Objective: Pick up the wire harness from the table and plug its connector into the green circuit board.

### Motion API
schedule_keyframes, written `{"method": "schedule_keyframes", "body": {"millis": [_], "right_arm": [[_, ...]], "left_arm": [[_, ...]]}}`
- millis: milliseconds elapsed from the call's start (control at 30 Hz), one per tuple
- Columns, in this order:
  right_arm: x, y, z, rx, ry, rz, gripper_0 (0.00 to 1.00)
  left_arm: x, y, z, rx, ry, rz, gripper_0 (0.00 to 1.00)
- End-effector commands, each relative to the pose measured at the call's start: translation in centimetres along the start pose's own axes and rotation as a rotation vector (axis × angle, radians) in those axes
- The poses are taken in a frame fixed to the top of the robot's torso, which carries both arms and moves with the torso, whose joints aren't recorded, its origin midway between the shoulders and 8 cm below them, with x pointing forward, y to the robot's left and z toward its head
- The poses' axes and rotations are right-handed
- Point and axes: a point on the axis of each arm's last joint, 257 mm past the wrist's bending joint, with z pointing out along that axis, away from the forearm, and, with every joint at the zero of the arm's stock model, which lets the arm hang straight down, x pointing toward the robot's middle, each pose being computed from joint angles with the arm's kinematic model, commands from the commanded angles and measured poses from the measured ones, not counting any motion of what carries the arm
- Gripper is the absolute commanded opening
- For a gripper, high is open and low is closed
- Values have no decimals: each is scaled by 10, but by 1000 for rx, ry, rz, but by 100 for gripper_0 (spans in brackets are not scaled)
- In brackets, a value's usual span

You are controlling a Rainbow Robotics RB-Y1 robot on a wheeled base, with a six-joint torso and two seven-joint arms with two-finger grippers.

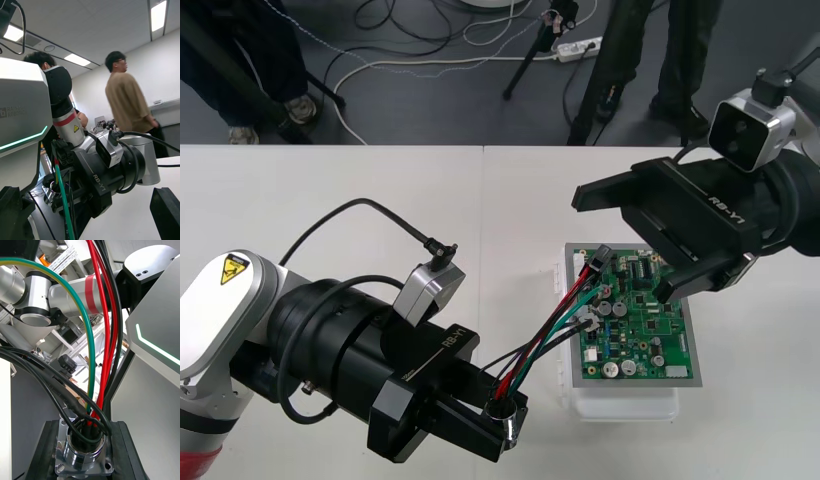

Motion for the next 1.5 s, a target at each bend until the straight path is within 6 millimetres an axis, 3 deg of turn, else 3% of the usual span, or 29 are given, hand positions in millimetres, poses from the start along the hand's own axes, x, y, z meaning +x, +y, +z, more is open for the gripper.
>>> {"method": "schedule_keyframes", "body": {"millis": [33, 500, 1500], "right_arm": [[-7, 10, 21, -83, 7, 45, 100], [-13, 28, 40, -160, 11, 55, 100], [-22, 44, 43, -213, -45, 119, 100]], "left_arm": [[3, -12, 5, 50, 41, -58, 0], [2, -12, 5, 54, 38, -57, 0], [0, -13, 7, 60, 31, -53, 0]]}}
